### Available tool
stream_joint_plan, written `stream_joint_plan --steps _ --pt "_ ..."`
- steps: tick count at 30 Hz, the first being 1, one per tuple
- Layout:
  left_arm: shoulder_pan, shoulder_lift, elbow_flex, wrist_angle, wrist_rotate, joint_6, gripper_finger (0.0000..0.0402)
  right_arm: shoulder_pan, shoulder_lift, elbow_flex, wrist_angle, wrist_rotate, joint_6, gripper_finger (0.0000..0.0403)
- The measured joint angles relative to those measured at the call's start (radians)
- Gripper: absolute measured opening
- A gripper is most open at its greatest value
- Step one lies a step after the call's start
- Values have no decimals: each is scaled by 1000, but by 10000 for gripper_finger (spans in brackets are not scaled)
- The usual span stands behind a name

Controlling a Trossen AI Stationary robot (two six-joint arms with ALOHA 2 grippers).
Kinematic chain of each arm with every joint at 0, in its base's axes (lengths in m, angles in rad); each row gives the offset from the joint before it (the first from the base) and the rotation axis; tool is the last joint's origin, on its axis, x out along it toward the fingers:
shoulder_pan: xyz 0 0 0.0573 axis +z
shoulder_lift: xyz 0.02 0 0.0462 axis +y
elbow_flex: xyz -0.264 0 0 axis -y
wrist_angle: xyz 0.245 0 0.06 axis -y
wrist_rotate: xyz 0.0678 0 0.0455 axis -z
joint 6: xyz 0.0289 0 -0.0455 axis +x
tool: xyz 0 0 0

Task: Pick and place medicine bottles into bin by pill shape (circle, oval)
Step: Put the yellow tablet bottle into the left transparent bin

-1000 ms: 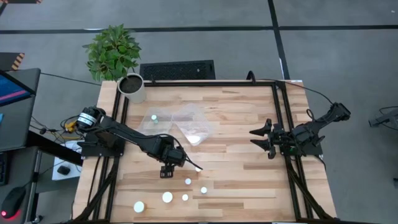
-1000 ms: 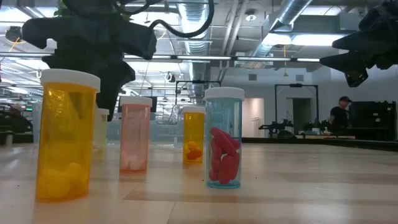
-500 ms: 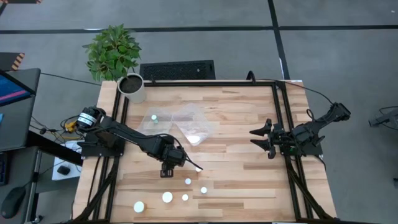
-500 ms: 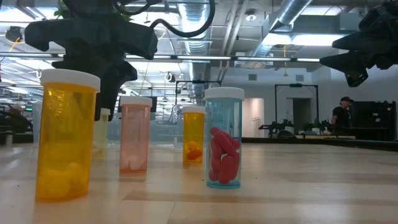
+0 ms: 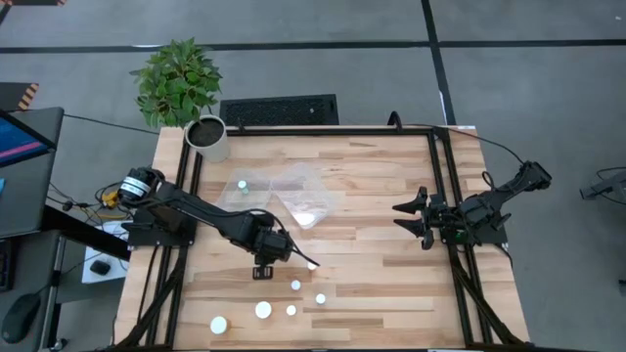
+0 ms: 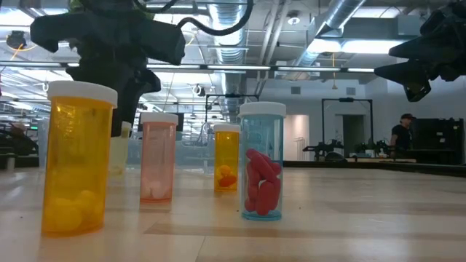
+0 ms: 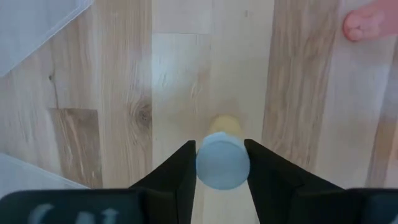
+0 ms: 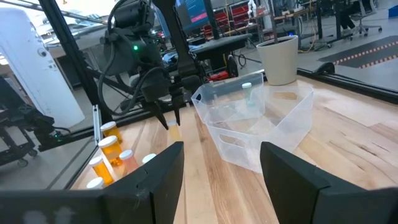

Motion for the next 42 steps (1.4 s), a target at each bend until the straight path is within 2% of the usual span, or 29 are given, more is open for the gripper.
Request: stream_joint_plan --steps 5,12,17,25,29,36,39,42 --pt "0 -52 0 0 -25 -14 119 0 0 0 0 0 -2 226" --pt "30 -215 0 15 -35 -31 111 0 0 0 0 0 -9 226" --pt "37 -374 0 155 -34 -30 126 0 0 0 0 0 -9 226" --pt "36 -591 0 345 17 -29 117 0 0 0 0 0 -9 226" --pt "36 -650 0 415 76 -3 118 0 0 0 0 0 -10 226" --pt "35 -674 0 401 78 7 119 0 0 0 0 0 -14 226" --pt "35 -667 1 340 11 4 119 0 0 0 0 0 -16 226" --pt "40 -651 0 196 -144 -32 119 0 0 0 0 0 -16 226"
